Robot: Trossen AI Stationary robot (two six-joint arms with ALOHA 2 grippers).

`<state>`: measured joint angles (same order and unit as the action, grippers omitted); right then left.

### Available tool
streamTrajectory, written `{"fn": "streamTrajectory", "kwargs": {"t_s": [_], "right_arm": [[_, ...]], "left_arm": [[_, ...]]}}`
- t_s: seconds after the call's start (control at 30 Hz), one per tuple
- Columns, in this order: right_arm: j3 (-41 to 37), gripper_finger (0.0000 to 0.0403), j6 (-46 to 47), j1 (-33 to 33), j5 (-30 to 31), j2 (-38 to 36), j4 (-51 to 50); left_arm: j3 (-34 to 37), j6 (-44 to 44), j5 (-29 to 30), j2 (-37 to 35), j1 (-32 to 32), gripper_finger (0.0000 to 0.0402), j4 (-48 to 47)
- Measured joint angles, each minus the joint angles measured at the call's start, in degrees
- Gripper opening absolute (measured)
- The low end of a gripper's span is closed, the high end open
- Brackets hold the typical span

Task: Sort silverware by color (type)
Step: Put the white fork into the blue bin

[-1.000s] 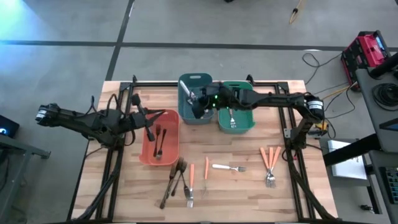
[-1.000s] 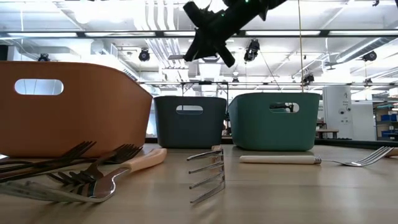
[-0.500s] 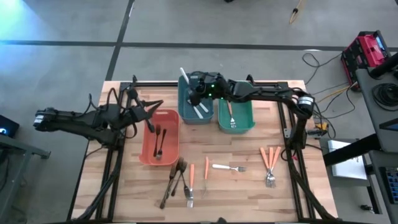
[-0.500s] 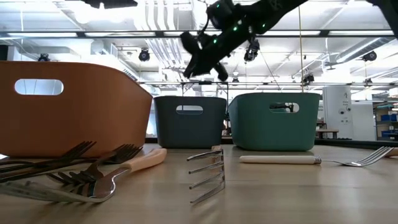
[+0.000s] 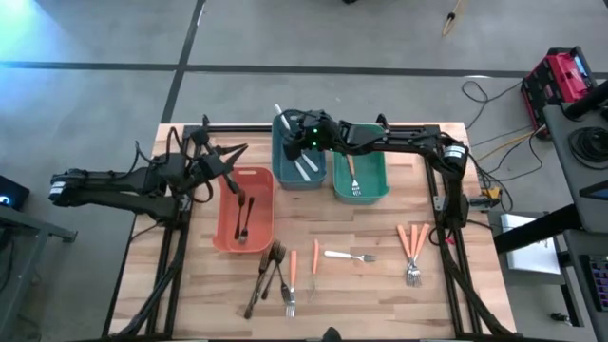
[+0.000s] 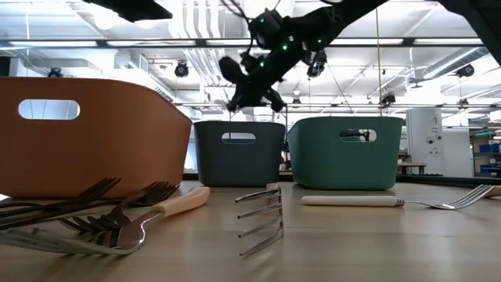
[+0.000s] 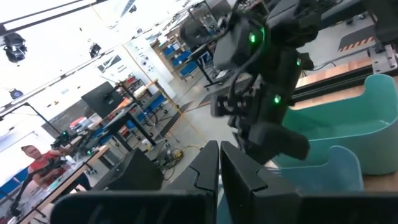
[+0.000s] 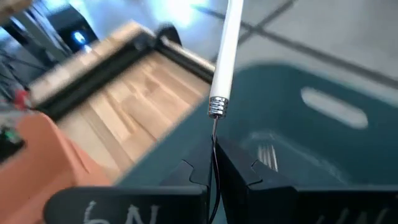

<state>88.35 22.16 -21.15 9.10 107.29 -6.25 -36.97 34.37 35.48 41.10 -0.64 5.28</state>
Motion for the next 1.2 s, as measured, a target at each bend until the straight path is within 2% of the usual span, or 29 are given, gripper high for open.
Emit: {"fn": "streamTrajectory", "kwargs": {"t_s": [0.2,0.5,0.67,1.2], "right_arm": [[0.4,0.0009,1.0,0.7,2.8,1.4,-3.8],[0.4,0.0009,4.8,0.8,3.1,2.0,-14.1],[0.5,0.0009,5.1,0.8,3.7,4.7,-16.0],[16.8,0.0009,1.2,1.4,5.6,13.0,-31.6]], "left_arm": [[0.0,-0.2,-0.1,0.0,0.0,0.0000,0.0],[0.0,-0.4,-0.1,0.2,0.0,0.0000,0.0],[0.0,-0.4,-0.1,0.3,0.0,0.0000,0.0],[0.0,-0.9,-0.1,0.6,0.0,0.0000,-0.3]]}}
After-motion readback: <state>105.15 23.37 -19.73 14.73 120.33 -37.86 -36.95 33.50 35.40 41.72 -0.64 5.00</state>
